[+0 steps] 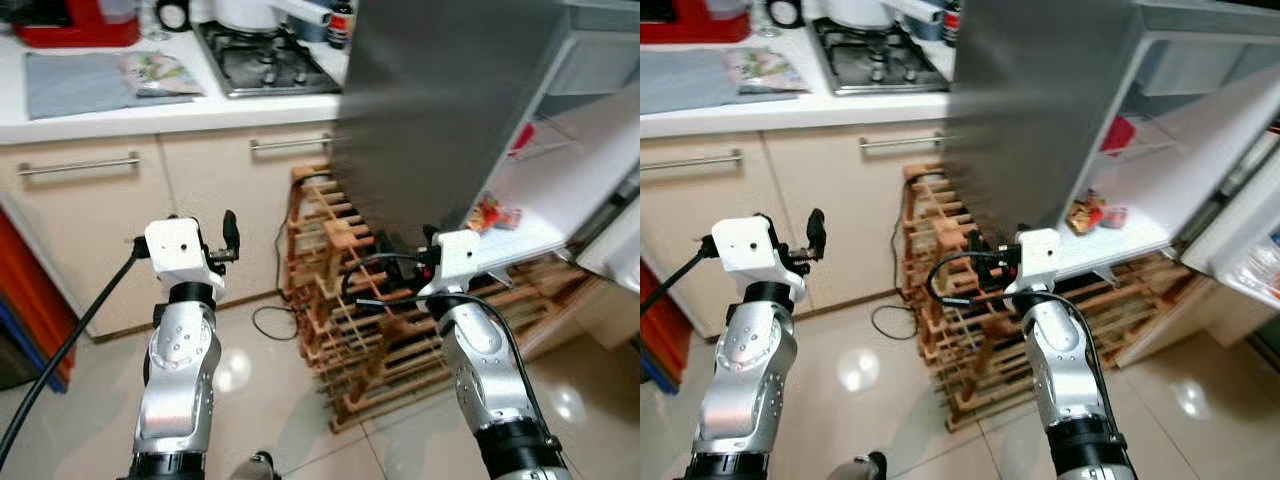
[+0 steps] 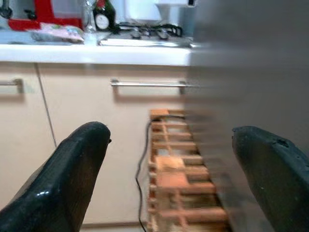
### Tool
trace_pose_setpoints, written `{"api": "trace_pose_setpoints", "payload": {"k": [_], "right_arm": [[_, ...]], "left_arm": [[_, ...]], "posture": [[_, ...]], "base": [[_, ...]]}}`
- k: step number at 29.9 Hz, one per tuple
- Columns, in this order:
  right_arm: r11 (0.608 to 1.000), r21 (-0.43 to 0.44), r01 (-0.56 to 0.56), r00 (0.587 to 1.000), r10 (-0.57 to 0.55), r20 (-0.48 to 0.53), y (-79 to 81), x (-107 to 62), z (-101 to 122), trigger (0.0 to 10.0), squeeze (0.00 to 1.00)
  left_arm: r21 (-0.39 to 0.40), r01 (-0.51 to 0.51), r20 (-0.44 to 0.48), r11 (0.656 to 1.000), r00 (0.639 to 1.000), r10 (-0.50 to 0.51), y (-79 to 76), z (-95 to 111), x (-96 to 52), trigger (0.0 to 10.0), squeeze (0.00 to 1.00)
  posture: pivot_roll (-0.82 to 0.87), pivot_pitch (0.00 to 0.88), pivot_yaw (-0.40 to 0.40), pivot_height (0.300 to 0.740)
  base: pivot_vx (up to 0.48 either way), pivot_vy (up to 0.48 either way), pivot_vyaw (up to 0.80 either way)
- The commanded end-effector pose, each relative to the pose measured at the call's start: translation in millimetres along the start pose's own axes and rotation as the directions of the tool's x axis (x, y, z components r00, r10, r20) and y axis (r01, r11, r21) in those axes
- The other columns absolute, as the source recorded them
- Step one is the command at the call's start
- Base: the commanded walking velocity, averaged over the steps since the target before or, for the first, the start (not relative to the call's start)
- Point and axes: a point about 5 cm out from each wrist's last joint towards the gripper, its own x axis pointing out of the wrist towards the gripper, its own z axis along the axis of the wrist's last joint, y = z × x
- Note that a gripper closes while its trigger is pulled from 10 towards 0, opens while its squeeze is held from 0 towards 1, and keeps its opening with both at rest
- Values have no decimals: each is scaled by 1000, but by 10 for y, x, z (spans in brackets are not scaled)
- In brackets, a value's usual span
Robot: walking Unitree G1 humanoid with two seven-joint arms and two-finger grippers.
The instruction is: Restocking fridge
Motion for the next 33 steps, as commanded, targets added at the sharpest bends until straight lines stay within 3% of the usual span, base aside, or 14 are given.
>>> {"api": "trace_pose_setpoints", "payload": {"k": [1,2,11,18,20,27,33], "right_arm": [[1000,8,-3,1000,3,-18,-17,-1,-18,10000,0],[1000,10,3,1000,-3,-19,-35,-9,-24,10000,0],[999,32,23,999,-23,-25,2,-107,-98,10000,0],[997,46,59,998,-57,-41,-35,-165,-141,10000,0],[991,19,131,990,-129,-52,-116,-177,-140,10000,0],[986,-46,163,986,-161,38,-136,-130,29,10000,0],[984,-30,174,984,-173,49,-161,-129,48,10000,0]], "left_arm": [[2,4,10,1000,1000,-4,-41,46,66,10000,0],[22,36,13,999,999,-36,-109,49,108,10000,0],[134,132,-36,982,991,-128,-224,-56,161,10000,0],[118,137,-71,984,989,-129,-124,-119,165,10000,0],[108,167,-60,980,985,-162,-151,-117,173,10000,0],[117,256,-18,960,967,-255,-332,-42,250,10000,0],[115,240,4,964,970,-242,-271,-29,285,10000,0]], "posture": [[-4,0,-85,740],[-13,0,-73,740],[-49,0,-15,740],[-56,0,-2,740],[-59,0,-3,740],[-90,0,5,740],[-91,0,2,740]], "base": [[0,0,663],[0,0,663],[0,0,655],[0,0,608],[0,0,644],[266,-306,96],[294,-268,0]]}}
